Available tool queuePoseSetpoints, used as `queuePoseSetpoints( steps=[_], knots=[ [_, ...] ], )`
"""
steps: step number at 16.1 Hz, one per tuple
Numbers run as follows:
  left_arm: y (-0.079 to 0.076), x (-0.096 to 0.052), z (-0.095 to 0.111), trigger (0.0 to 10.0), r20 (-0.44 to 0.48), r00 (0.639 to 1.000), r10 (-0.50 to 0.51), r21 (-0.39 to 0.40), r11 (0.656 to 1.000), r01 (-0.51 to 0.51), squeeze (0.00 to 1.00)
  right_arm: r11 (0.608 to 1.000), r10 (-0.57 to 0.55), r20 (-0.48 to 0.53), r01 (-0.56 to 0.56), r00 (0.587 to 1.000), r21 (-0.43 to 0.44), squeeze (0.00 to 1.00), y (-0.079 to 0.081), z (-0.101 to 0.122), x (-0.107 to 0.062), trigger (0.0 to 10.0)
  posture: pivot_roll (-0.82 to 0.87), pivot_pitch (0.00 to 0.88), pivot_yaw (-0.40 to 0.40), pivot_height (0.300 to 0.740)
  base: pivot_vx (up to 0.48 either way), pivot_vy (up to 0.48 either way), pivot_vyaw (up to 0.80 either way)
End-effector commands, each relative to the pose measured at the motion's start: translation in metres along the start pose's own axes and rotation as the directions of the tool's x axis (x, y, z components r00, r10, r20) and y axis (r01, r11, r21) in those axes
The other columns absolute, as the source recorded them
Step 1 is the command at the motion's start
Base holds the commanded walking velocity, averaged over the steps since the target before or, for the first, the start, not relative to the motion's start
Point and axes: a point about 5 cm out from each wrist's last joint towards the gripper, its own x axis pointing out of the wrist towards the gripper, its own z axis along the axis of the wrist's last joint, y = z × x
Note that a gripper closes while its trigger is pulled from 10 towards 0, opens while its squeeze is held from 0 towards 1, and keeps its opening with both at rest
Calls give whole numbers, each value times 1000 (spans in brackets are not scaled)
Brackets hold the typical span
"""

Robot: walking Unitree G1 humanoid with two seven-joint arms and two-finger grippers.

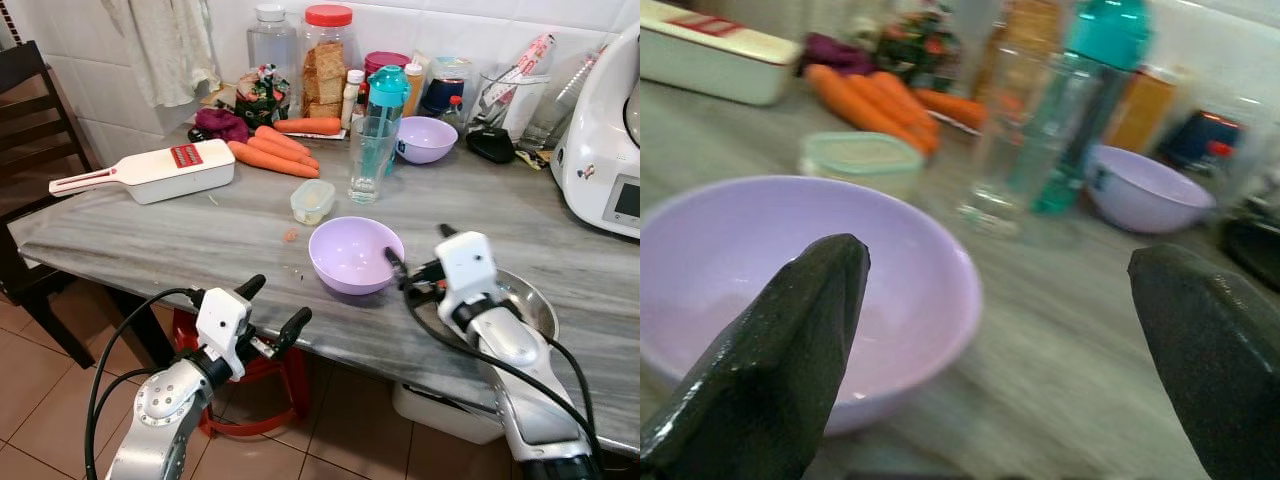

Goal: Setting the table

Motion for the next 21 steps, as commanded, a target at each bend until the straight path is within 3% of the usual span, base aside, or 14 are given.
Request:
queuePoseSetpoints(
  steps=[1, 3, 5, 7, 13, 17, 18, 19, 20, 21],
  knots=[
    [4, 1, 0, 10000, -4, 1000, 30, 19, 999, -30, 0, 996, -92, -5, 92, 996, 1, 1000, -11, -1, -7, 10000, -1, 0, -3, 740, 0, 0, 0],
    [4, 2, 1, 10000, 5, 1000, 27, 4, 1000, -27, 0, 988, -155, -40, 155, 987, 0, 1000, -17, -8, -11, 10000, -5, 0, -5, 740, 0, 0, 0],
    [-4, 1, 6, 10000, 27, 997, -72, -42, 996, 73, 0, 966, -257, -87, 258, 962, -8, 1000, -31, -16, -18, 10000, -10, 0, -14, 740, 0, 0, 0],
    [-5, -2, 5, 10000, 14, 994, -108, -41, 993, 109, 0, 950, -311, -133, 311, 941, -23, 1000, -39, -23, -21, 10000, -10, 0, -16, 740, 0, 0, 0],
    [-3, -7, -2, 10000, -17, 993, -114, -40, 993, 113, 0, 941, -324, -277, 339, 905, 5, 1000, -41, -43, -27, 10000, -6, 0, -21, 740, 0, 0, 0],
    [-7, -7, -3, 10000, -23, 992, -127, -43, 991, 126, 0, 951, -270, -350, 305, 897, 47, 988, -39, -55, -24, 10000, -8, 0, -17, 740, 0, 0, 0],
    [-8, -6, -3, 10000, -22, 991, -132, -43, 991, 131, 0, 951, -254, -377, 300, 891, 67, 925, -40, -59, -21, 10000, -8, 0, -17, 740, 0, 0, 0],
    [-8, -6, -2, 10000, -19, 990, -138, -41, 990, 137, 0, 952, -244, -389, 297, 888, 80, 729, -41, -61, -18, 10000, -4, 0, -15, 740, 0, 0, 0],
    [-9, -6, -2, 10000, -19, 990, -141, -40, 989, 140, 0, 953, -239, -392, 293, 888, 83, 612, -41, -61, -16, 10000, -4, 0, -15, 740, 0, 0, 0],
    [-10, -6, -2, 10000, -20, 989, -144, -36, 989, 143, 0, 956, -220, -406, 279, 887, 92, 388, -39, -63, -13, 10000, 5, 0, -18, 740, 0, 0, 0]
  ],
)
